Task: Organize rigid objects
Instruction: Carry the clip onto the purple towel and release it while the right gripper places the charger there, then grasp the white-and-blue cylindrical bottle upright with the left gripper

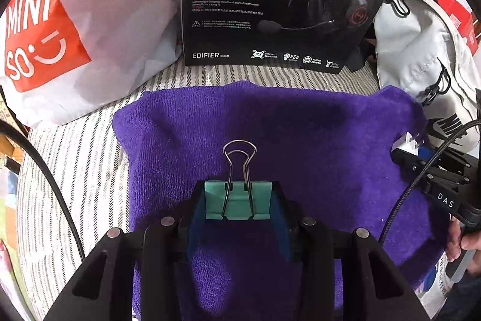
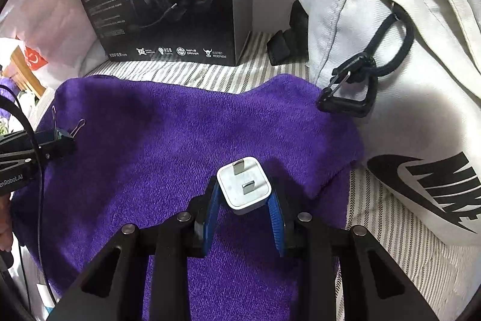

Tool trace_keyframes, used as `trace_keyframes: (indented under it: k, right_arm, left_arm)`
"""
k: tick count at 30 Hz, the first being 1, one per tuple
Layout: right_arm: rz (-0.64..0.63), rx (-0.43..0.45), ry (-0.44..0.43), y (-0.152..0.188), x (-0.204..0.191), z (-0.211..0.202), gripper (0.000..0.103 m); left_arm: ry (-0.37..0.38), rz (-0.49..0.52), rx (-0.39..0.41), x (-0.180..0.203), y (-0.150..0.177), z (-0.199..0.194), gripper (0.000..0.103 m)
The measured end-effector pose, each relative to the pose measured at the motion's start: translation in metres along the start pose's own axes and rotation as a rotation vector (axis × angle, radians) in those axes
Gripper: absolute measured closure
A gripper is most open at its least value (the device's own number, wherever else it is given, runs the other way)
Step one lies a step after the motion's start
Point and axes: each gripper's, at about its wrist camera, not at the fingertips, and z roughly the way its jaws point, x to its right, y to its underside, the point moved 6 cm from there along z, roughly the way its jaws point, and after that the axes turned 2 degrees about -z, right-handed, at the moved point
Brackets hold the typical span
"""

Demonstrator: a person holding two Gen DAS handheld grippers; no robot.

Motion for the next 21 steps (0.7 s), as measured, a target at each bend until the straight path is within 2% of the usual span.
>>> trace_keyframes:
  k: [4,6,8,9,10,15,18,21]
  right_arm:
    - [-0.014,-0.012,-0.005,-0.001,-0.002,0.001,0.070]
    - [-0.023,-0.021,-0.018,-0.003,-0.006,0.004,0.064]
    - [-0.022,-0.036,-0.014,-0.001,-0.007,0.004,0.048]
    - [-0.020,-0.041,-0.010,0.001,-0.006,0.002,0.046]
    - [-0.022,-0.039,-0.010,0.004,-0.005,-0.001,0.046]
    - [-0.023,-0.012,-0.009,0.015,-0.006,-0.021,0.046]
    - [-0.025,0.020,0.002,0.024,-0.013,-0.045,0.046]
    - [-0.020,0.043,-0.005,0.033,-0.021,-0.068,0.046]
  left_arm:
    - [-0.026,0.039,-0.005,0.005,0.002,0.001,0.064]
    - [-0.044,0.073,-0.002,0.009,0.004,0.003,0.063]
    - [-0.048,0.085,-0.003,0.012,0.008,0.003,0.058]
    - [-0.041,0.087,-0.005,0.014,0.010,0.003,0.054]
    - [-0.038,0.087,-0.006,0.014,0.013,0.003,0.051]
    - [-0.063,0.106,-0.011,0.016,0.029,-0.004,0.050]
    - [-0.039,0.081,-0.026,0.018,0.040,-0.014,0.050]
    - [-0.026,0.078,0.000,0.024,0.052,-0.035,0.050]
